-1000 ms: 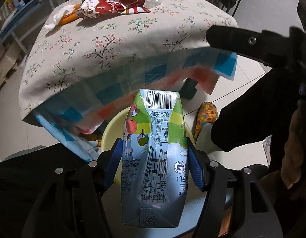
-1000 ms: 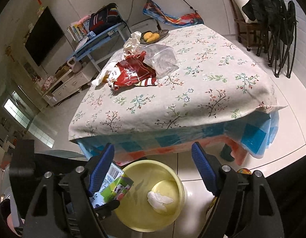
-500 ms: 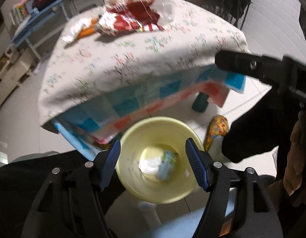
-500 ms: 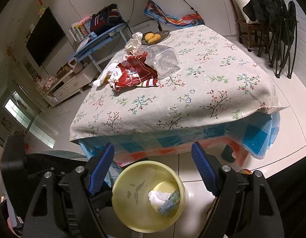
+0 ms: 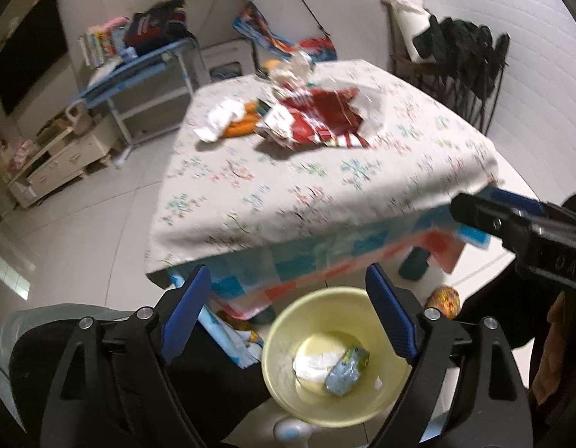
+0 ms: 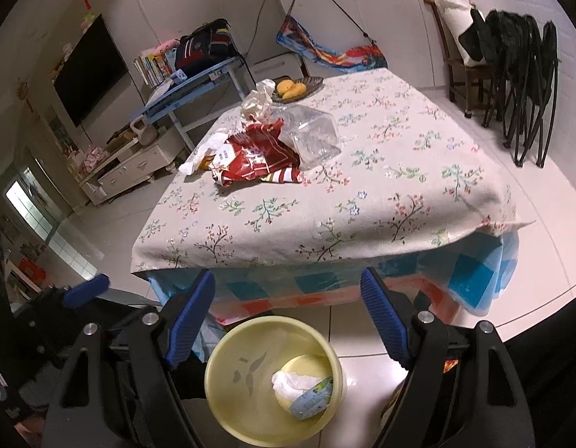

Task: Collect trash
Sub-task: 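Open the right gripper over the basin while the left gripper drops the carton in, then reach the left gripper to the red snack bag while the right gripper approaches the plastic bottle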

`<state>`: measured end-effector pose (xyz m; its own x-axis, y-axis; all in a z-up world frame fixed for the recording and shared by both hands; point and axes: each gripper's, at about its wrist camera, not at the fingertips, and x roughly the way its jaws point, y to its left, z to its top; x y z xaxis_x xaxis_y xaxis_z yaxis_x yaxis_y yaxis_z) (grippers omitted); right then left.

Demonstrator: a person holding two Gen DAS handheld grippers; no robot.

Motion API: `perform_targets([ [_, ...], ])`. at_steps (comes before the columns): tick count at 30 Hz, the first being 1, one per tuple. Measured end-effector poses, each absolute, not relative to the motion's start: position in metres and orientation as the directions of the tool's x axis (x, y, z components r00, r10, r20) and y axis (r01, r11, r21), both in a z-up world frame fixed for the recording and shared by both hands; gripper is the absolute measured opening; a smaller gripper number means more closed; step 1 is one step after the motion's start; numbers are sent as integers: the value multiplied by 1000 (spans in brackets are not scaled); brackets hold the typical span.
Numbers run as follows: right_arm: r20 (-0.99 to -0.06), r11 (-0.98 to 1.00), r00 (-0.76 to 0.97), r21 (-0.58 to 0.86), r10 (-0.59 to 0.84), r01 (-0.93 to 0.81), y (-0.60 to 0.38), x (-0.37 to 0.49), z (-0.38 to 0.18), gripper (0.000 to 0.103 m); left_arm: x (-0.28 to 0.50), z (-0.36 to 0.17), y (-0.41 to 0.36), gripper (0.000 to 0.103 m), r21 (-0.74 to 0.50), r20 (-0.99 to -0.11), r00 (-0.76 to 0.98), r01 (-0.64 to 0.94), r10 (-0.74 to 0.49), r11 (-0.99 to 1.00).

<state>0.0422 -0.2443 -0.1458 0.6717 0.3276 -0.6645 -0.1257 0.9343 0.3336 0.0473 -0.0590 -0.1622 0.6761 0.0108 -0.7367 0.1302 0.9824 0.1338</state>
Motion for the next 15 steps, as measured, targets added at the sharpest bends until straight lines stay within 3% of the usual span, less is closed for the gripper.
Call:
perform_targets([
  [15, -649, 960, 708, 154, 278, -236, -211, 62, -123, 85, 75, -157, -31, 87, 93, -746, 665, 57, 31, 994],
])
